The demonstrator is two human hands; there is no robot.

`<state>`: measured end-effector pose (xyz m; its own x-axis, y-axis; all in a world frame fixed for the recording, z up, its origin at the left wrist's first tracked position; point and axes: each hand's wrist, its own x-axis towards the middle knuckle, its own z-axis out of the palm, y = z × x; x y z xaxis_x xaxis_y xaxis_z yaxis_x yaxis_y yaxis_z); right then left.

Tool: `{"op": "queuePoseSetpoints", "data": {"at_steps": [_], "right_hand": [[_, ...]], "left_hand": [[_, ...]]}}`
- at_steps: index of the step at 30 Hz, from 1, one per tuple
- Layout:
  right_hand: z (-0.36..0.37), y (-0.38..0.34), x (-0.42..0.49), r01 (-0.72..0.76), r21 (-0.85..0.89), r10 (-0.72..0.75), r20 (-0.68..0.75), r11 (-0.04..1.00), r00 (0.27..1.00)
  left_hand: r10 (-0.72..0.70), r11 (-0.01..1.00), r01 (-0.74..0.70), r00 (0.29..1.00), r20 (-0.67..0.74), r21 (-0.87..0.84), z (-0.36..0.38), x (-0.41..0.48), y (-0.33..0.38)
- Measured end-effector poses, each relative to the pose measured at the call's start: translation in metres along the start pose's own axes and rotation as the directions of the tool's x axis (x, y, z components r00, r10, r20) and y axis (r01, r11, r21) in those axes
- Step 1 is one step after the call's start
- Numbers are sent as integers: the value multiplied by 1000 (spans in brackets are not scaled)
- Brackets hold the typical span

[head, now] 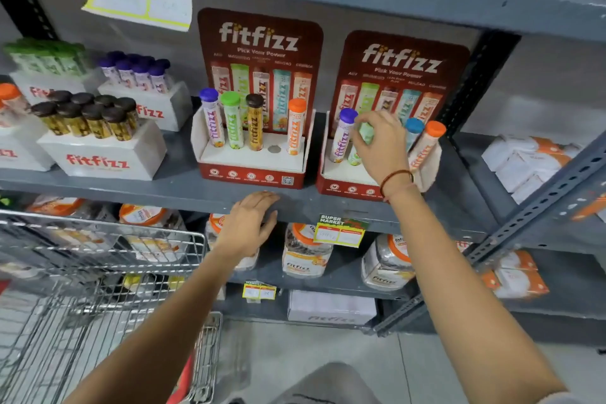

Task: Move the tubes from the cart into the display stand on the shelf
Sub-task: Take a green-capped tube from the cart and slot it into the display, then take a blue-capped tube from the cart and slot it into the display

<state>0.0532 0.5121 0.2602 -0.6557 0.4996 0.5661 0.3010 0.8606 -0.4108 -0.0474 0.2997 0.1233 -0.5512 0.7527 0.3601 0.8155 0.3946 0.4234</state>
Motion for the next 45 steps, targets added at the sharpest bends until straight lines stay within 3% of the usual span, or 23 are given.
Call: {"op": "queuePoseSetpoints", "data": {"at_steps": [4,8,12,17,22,28,33,36,42,45], "right_hand": [[29,-34,-31,46,142,-52,40,989,998],[73,-77,-58,72,246,-122,195,967,973],[122,-118,-89,100,309,-221,390,946,894],[179,-168,-139,158,353,-353,603,922,715],[233,-208,-193,195,378,-424,775,905,468],[300,-224,-264,267,288,-329,936,920,126],[352,-220,-322,317,167,-167,986,934,-27],[381,-223,-340,282,105,-101,994,954,-27],[441,-239,-368,277,158,-177,983,948,46],[460,-241,-383,327,201,-199,979,924,-38]], "left_hand": [[-109,994,106,989,-97,-34,-23,-24,-15],[-221,975,221,966,-134,-17,-47,-67,-39],[-401,914,405,904,-150,1,-67,-126,-63],[-609,781,623,772,-181,33,-79,-200,-82],[-740,645,763,639,-211,46,-82,-255,-93],[-827,523,846,532,-182,100,-79,-300,-115],[-827,517,838,541,-150,174,-69,-313,-132],[-822,521,833,548,-156,184,-66,-314,-139],[-805,533,828,559,-197,172,-59,-317,-142],[-789,542,820,572,-223,184,-58,-318,-145]]}}
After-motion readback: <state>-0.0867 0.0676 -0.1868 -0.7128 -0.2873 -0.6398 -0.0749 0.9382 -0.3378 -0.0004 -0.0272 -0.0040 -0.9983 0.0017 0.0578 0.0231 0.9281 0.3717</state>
